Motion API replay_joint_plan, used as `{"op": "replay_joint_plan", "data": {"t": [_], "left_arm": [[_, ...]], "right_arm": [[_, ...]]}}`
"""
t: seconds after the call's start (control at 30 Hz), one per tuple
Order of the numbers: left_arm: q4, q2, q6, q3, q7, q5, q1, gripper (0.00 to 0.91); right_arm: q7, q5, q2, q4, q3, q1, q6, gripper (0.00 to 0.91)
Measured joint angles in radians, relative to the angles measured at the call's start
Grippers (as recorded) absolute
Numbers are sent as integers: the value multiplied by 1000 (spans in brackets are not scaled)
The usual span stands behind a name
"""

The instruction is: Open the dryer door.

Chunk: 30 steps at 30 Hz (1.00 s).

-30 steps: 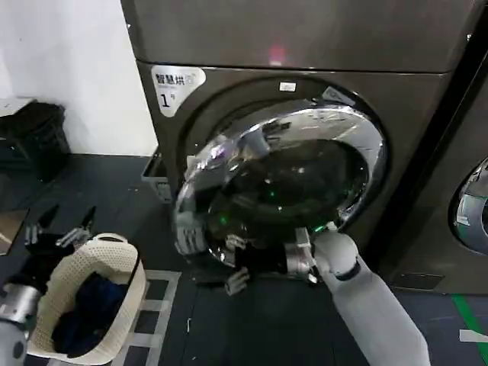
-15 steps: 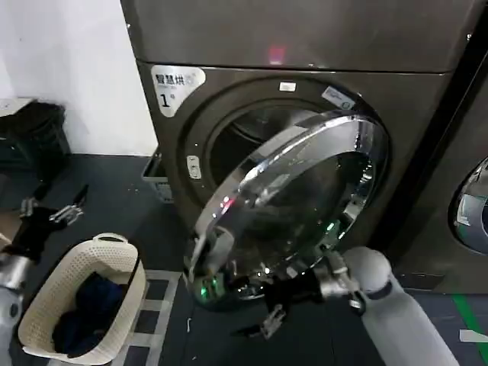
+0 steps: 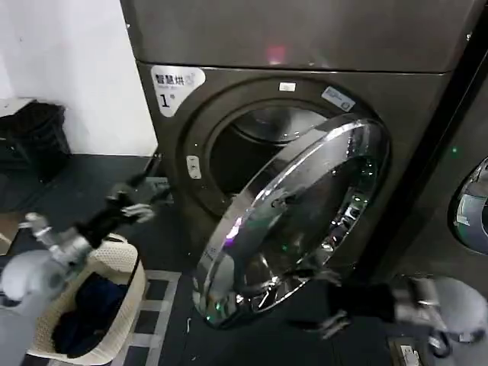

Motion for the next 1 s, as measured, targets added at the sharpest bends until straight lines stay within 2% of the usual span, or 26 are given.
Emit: {"op": "replay_joint_plan", "data": {"t": [0.13, 0.2, 0.33, 0.5, 0.63, 0.77, 0.87, 1.0], "left_arm": [[-25, 29, 2, 105, 27, -3, -37, 907], [-38, 36, -6, 155, 26, -10, -57, 907], [-50, 59, -16, 282, 46, 20, -114, 907], [-51, 63, -35, 468, 55, 26, -237, 907], [-64, 40, -46, 611, 65, 30, -344, 907], [-61, 17, -58, 751, 76, 47, -437, 907], [-44, -15, -59, 856, 64, 65, -512, 907], [-8, -92, -72, 969, 41, 86, -598, 907]], "right_arm": [[146, 76, 69, 27, 180, -97, -10, 907], [270, 127, 93, 43, 254, -133, -38, 907], [567, 206, 118, 76, 384, -184, -56, 907], [855, 231, 143, 89, 544, -246, -25, 907], [1052, 285, 135, 81, 693, -281, -67, 907], [1219, 342, 129, 83, 836, -312, -143, 907], [1276, 286, 111, 74, 929, -322, -198, 907], [1339, 270, 75, 82, 1051, -323, -335, 907]]}}
